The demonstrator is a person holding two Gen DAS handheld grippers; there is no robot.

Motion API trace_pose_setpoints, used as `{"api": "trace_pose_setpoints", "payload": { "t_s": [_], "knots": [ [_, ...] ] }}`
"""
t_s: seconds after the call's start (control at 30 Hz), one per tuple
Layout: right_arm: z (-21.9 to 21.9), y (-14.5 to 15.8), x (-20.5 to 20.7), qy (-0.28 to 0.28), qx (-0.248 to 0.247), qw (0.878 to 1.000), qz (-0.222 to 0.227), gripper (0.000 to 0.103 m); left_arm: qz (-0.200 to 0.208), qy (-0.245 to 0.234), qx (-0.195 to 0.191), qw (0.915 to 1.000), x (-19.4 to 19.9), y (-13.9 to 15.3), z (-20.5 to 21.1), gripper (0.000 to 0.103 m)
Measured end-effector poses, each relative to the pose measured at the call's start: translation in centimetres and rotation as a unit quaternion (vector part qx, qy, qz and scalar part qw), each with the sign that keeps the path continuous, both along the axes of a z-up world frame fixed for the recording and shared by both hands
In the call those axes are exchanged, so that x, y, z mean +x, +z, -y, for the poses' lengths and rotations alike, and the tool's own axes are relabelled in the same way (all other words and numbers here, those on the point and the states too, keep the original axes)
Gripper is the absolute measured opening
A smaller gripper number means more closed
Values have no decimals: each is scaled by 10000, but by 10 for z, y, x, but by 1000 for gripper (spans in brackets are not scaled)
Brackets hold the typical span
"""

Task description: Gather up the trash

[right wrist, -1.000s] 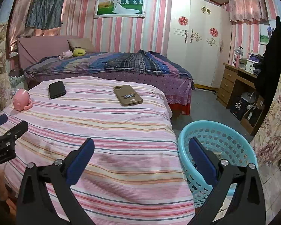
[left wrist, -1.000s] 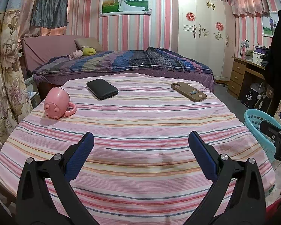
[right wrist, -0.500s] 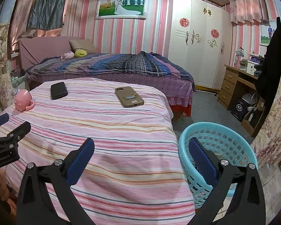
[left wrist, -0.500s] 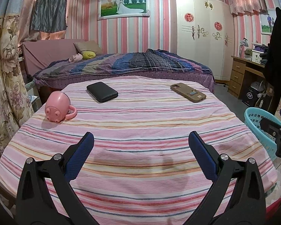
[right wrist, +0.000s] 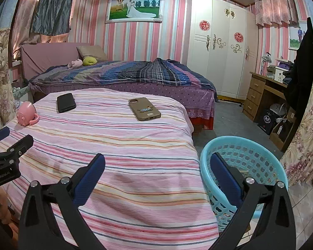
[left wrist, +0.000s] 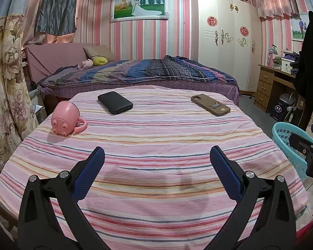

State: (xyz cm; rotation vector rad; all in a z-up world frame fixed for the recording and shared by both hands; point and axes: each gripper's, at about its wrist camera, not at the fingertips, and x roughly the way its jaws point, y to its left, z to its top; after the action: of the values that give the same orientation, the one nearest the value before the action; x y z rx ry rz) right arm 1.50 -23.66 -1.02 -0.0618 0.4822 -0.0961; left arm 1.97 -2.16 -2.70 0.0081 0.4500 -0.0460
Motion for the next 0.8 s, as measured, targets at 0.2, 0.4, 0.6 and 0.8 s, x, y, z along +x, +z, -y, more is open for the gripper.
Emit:
{"api": "trace_pose_setpoints", "payload": {
  "t_s": [0.2,0.4,0.6,0.8],
  "knots": [
    [0,0,0,-1,5,10000,6,98,-22,-10,-25,10000,1,0,-1,98],
    [0,0,0,-1,-1,10000,15,98,-17,-5,-26,10000,1,0,-1,98],
    [1,0,0,-3,-2,10000,11,98,-21,-4,-29,10000,1,0,-1,98],
    [0,0,1,-6,-7,10000,11,98,-28,-5,-29,10000,2,0,-2,98]
  ]
}}
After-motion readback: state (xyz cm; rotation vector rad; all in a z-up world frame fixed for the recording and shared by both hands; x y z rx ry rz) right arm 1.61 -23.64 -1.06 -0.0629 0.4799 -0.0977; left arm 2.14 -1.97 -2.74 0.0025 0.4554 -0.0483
